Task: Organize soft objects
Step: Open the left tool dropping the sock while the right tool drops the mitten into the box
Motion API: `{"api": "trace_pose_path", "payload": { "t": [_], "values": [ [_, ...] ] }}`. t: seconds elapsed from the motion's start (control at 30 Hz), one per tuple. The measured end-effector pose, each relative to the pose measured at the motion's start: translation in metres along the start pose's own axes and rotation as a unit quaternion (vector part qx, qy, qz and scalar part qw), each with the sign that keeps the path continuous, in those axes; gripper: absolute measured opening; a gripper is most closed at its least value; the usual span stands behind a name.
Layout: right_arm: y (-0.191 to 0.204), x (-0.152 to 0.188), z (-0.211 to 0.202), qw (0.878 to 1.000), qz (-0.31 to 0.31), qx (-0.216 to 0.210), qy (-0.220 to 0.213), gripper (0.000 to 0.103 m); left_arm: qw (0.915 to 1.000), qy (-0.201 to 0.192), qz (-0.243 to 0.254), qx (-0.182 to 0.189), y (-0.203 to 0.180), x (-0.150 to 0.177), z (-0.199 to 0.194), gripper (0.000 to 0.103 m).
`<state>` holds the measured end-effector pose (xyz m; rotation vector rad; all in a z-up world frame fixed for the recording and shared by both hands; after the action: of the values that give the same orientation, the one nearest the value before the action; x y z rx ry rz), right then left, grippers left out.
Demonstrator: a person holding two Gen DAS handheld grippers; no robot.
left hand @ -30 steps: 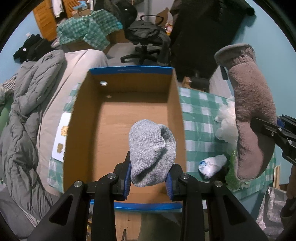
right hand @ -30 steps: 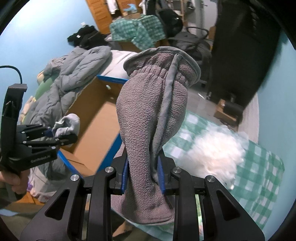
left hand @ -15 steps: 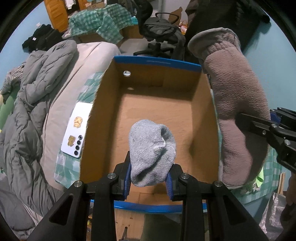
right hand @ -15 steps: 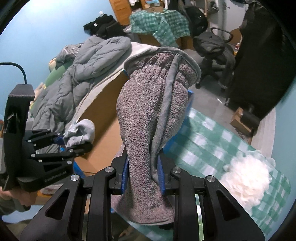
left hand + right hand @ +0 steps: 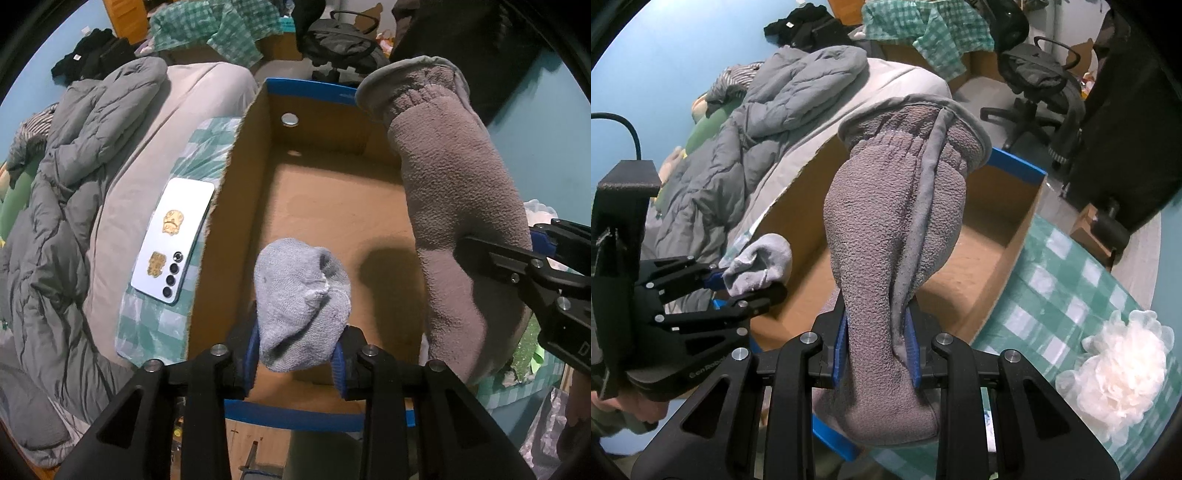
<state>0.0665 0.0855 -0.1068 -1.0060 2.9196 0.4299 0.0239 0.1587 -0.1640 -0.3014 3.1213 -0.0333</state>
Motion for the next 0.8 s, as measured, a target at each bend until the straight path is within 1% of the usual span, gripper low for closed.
{"api": "trace_pose_path", "payload": {
  "t": [0.03, 0.07, 0.13, 0.2, 0.23, 0.27, 0.33, 0.4, 0.43, 0.47, 0.63, 0.8],
  "values": [
    [0.001, -0.001, 0.0, 1.0, 0.001, 0.001, 0.0, 0.029, 1.0, -0.002, -0.001, -0.001, 0.001, 0.001, -0.001, 0.036],
    [0.001, -0.002, -0.001, 1.0, 0.004, -0.001, -0.002, 0.037, 1.0, -0.002, -0.003, -0.002, 0.002, 0.001, -0.002, 0.04],
    [0.001, -0.003, -0.002, 1.0, 0.004, 0.002, -0.001, 0.044, 1.0, -0.005, -0.002, -0.002, 0.002, 0.002, -0.005, 0.046],
    [0.001, -0.003, -0.005, 1.0, 0.005, 0.004, -0.007, 0.047, 0.9999, -0.009, 0.002, -0.006, 0.001, 0.004, -0.008, 0.052],
    [0.003, -0.004, -0.006, 1.0, 0.004, 0.006, -0.009, 0.052, 0.9999, -0.01, 0.003, -0.008, 0.001, 0.004, -0.009, 0.056],
    [0.003, -0.004, -0.008, 1.0, 0.003, 0.01, -0.011, 0.062, 0.9999, -0.011, 0.004, -0.01, 0.001, 0.004, -0.01, 0.057],
    [0.003, -0.004, -0.014, 1.0, 0.005, 0.023, -0.02, 0.071, 0.9998, -0.014, 0.006, -0.011, 0.001, 0.005, -0.013, 0.057],
    [0.002, -0.004, -0.019, 0.999, 0.006, 0.029, -0.026, 0.072, 0.9998, -0.016, 0.007, -0.011, 0.0, 0.006, -0.017, 0.061],
    [0.001, -0.004, -0.02, 0.999, 0.007, 0.031, -0.027, 0.075, 0.9998, -0.017, 0.006, -0.011, 0.0, 0.006, -0.019, 0.065],
    [0.0, -0.004, -0.021, 0.999, 0.008, 0.033, -0.028, 0.078, 0.9997, -0.02, 0.004, -0.01, 0.0, 0.006, -0.021, 0.066],
    [-0.006, 0.001, -0.029, 0.999, 0.012, 0.043, -0.032, 0.081, 0.9996, -0.03, 0.0, 0.003, -0.005, 0.009, -0.033, 0.069],
    [-0.013, 0.009, -0.036, 0.998, 0.021, 0.046, -0.034, 0.081, 0.9993, -0.037, 0.0, 0.01, -0.01, 0.014, -0.042, 0.072]
  ]
}}
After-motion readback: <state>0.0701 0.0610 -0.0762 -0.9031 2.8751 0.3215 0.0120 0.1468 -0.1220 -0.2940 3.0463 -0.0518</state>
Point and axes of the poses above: each gripper's, at about its wrist camera, not at the fingertips, and z roughly the way its jaws point, y to its left, x to its underside, the point moved 7 cm from there along z, roughly the way its jaws point, and after that the axes turned 15 degrees about y, right-handed, at the moved point
